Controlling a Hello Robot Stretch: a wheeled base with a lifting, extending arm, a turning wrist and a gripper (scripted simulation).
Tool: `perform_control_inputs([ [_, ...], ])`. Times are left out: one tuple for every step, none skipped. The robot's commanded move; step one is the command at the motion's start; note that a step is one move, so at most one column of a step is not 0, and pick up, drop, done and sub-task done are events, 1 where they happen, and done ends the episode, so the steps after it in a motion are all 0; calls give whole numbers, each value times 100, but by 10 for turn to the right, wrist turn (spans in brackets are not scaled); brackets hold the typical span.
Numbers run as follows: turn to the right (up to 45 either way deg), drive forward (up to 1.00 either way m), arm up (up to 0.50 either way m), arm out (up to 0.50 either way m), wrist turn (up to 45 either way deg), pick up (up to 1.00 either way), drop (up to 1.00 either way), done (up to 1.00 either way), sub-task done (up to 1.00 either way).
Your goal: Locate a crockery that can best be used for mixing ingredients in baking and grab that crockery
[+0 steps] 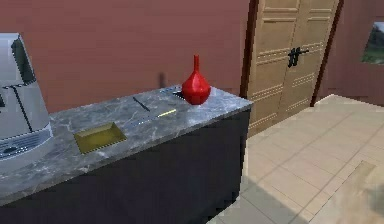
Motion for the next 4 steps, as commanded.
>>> perform_control_inputs([
  [0,0,38,0,0,0,0,0,0],
  [0,0,0,46,0,0,0,0,0],
  [0,0,0,0,450,0,0,0,0],
  [0,0,0,0,450,0,0,0,0],
])
